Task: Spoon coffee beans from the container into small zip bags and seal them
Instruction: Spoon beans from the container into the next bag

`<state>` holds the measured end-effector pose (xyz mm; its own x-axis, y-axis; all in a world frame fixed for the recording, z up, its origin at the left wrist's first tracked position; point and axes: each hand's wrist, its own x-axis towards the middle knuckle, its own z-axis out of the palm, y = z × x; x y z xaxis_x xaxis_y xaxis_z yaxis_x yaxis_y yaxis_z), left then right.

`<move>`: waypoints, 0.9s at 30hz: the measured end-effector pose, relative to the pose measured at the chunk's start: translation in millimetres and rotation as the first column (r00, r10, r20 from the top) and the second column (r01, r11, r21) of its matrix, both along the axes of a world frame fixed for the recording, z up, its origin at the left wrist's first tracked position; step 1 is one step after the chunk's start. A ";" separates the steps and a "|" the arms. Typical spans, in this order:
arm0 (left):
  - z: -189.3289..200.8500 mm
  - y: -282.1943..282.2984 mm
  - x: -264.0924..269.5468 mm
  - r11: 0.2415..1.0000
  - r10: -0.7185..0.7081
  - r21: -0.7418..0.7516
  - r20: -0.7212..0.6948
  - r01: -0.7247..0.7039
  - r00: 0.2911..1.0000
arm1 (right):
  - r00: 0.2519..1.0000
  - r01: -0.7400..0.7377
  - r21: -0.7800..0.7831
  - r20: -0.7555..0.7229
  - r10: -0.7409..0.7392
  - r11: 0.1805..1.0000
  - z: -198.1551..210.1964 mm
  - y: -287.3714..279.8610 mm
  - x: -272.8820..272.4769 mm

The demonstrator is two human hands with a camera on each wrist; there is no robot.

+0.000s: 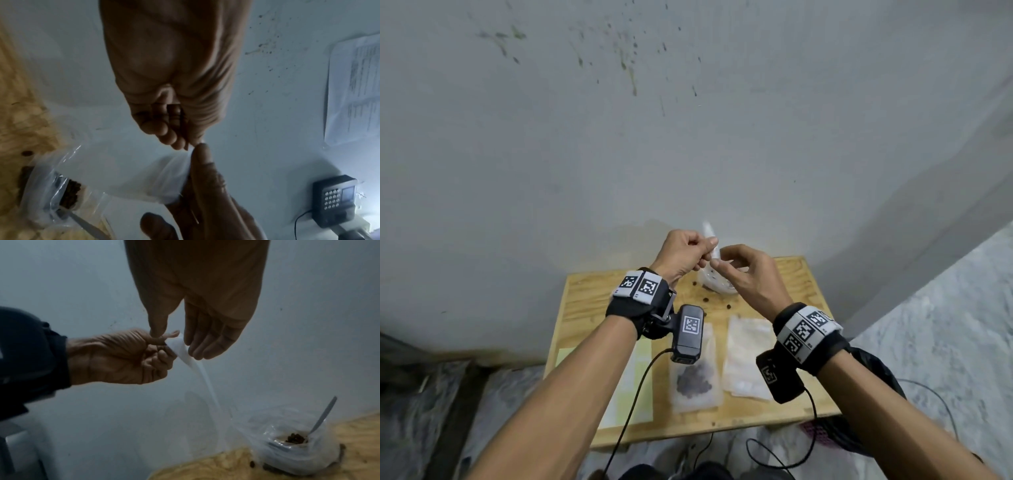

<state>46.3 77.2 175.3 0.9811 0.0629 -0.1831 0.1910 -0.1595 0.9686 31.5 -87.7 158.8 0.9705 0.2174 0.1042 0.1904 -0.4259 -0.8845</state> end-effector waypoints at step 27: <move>0.5 7.0 12.1 0.994 -0.109 0.033 0.115 0.106 0.987 | 0.984 0.141 0.177 -0.135 -0.118 0.974 9.0 7.9 18.4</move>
<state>58.4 84.2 175.8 0.9969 -0.0408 -0.0668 0.0573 -0.1994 0.9782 49.9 -79.8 167.8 0.9970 0.0775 0.0093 0.0297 -0.2661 -0.9635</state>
